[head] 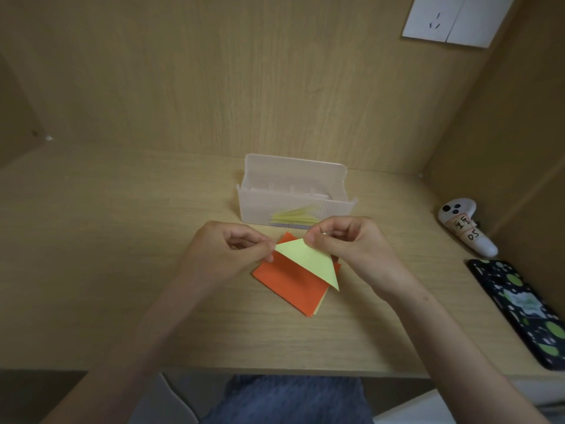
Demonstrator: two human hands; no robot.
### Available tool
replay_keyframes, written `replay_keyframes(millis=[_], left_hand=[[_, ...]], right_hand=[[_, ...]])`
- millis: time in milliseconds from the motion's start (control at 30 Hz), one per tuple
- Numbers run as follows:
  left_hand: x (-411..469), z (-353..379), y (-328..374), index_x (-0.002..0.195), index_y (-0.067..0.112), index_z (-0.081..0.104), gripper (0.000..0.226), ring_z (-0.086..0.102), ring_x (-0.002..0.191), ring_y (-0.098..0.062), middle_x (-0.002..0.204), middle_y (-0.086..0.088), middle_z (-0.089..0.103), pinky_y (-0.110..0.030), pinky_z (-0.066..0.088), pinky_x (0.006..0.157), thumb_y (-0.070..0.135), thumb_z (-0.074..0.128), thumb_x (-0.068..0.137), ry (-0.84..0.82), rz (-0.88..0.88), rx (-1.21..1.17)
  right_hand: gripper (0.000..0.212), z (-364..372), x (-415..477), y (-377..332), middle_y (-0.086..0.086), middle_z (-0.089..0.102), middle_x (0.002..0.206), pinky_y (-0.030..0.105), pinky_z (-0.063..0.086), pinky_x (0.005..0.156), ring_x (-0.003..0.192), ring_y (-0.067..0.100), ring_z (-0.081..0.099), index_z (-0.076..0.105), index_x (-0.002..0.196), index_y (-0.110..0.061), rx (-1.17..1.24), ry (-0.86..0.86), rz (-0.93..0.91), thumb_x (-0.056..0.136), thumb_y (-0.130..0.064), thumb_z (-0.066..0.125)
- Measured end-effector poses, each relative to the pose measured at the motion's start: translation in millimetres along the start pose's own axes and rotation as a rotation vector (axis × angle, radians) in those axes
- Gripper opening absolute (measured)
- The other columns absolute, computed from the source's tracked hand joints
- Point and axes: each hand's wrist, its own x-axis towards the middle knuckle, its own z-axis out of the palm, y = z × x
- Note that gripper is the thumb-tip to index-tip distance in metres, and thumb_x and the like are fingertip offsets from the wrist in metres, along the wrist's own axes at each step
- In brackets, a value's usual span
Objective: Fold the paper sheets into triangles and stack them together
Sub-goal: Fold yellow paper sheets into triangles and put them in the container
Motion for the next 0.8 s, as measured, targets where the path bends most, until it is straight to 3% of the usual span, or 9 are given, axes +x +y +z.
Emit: replay_keyframes(millis=[200,367,467,567,700,800], left_hand=[[3,-6,1,0.07,0.02,0.074,0.012,0.066,0.064,0.0,0.067,0.004,0.074,-0.008,0.05,0.063,0.013,0.071,0.079,-0.026,-0.067,-0.015],[5,-15,-6,0.074,0.022,0.074,0.009,0.065,0.066,0.001,0.072,0.005,0.074,-0.008,0.048,0.064,0.018,0.07,0.081,0.028,-0.067,-0.026],[2,1,2,0.087,0.026,0.074,0.012,0.067,0.081,0.003,0.082,0.013,0.074,-0.008,0.049,0.074,0.031,0.071,0.077,-0.052,0.011,-0.008],[1,14,8,0.085,0.025,0.075,0.016,0.067,0.076,0.004,0.08,0.014,0.074,-0.007,0.047,0.068,0.027,0.077,0.069,-0.107,0.029,-0.039],[2,19,6,0.075,0.021,0.075,0.007,0.063,0.065,0.001,0.07,0.009,0.072,-0.008,0.045,0.061,0.017,0.078,0.07,-0.015,0.023,-0.069],[1,17,4,0.074,0.02,0.075,0.005,0.064,0.068,-0.003,0.074,0.006,0.074,-0.01,0.048,0.063,0.017,0.077,0.072,0.041,-0.027,-0.144]], right_hand=[[0.008,-4,0,-1,-0.004,0.066,0.063,0.012,0.04,0.052,0.056,0.001,0.055,0.071,0.075,-0.013,-0.004,-0.001,0.011,0.082,-0.01,0.069],[0.007,-14,-2,0,0.012,0.063,0.075,0.022,0.039,0.06,0.07,0.017,0.053,0.073,0.074,-0.014,-0.048,-0.011,0.023,0.081,-0.013,0.07],[0.009,-4,-2,2,0.017,0.061,0.077,0.028,0.037,0.064,0.072,0.021,0.051,0.074,0.072,-0.018,-0.063,-0.055,0.008,0.08,-0.014,0.072],[0.006,2,-1,2,0.022,0.063,0.078,0.028,0.039,0.064,0.071,0.021,0.051,0.074,0.075,-0.019,-0.069,-0.075,-0.015,0.08,-0.018,0.072],[0.007,2,-3,0,0.0,0.068,0.068,0.012,0.042,0.055,0.06,0.004,0.059,0.071,0.081,-0.01,0.08,-0.045,0.025,0.08,-0.017,0.068],[0.023,-2,-6,2,0.002,0.068,0.07,0.016,0.045,0.057,0.063,0.009,0.059,0.071,0.084,-0.008,0.148,-0.008,0.066,0.071,-0.026,0.069]])
